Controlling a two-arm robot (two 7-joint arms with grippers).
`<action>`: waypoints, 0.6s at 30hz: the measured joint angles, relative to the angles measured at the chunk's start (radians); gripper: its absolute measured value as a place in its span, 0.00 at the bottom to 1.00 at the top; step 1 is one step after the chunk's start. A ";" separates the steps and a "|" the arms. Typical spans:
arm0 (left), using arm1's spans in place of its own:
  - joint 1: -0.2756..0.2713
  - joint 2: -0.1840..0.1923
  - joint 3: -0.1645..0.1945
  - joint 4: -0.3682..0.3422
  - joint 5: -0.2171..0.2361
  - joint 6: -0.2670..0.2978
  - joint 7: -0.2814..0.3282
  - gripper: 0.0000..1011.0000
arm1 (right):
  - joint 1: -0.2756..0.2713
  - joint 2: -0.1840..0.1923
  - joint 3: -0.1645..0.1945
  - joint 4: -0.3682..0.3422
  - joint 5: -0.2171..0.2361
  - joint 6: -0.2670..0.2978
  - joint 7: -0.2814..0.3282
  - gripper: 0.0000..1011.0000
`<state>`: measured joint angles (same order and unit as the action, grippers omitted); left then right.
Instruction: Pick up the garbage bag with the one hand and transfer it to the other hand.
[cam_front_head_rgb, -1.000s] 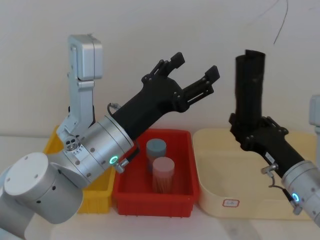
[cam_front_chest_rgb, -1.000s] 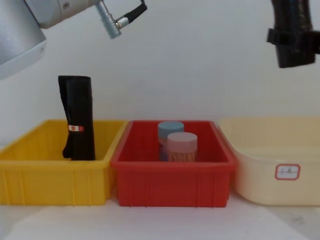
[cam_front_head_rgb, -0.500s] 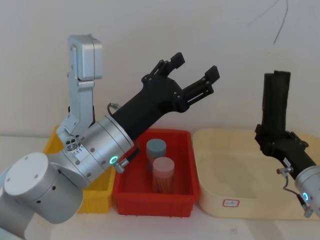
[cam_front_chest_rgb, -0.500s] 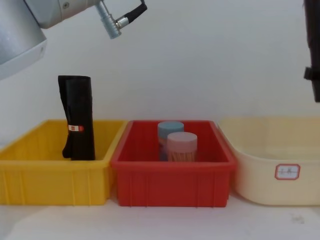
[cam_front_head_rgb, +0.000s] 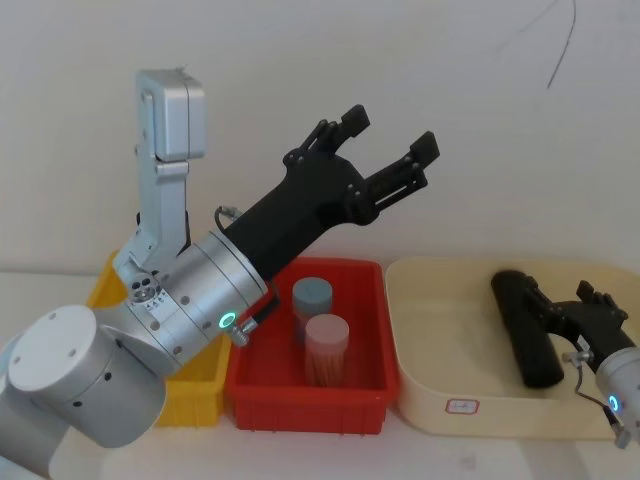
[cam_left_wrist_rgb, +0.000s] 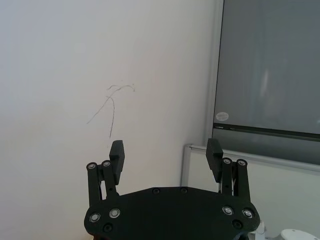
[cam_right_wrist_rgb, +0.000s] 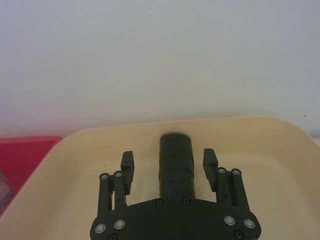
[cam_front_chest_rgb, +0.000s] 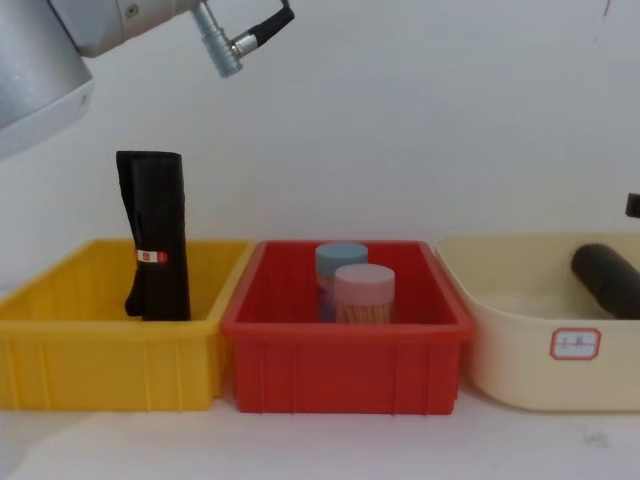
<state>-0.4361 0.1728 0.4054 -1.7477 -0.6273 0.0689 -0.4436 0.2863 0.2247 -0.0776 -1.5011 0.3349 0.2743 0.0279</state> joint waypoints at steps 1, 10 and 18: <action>0.000 0.000 0.000 0.000 0.000 0.000 0.000 0.99 | 0.001 -0.001 0.001 0.006 -0.003 0.000 -0.001 0.82; 0.000 0.000 0.000 0.000 0.000 0.000 0.000 0.99 | 0.001 -0.002 0.006 0.010 -0.016 -0.005 -0.003 0.99; 0.000 0.000 0.000 0.000 0.000 0.000 0.000 0.99 | -0.009 -0.003 0.006 -0.023 -0.017 -0.006 0.016 0.99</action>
<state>-0.4361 0.1729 0.4054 -1.7477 -0.6274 0.0689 -0.4436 0.2777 0.2216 -0.0717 -1.5237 0.3183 0.2680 0.0443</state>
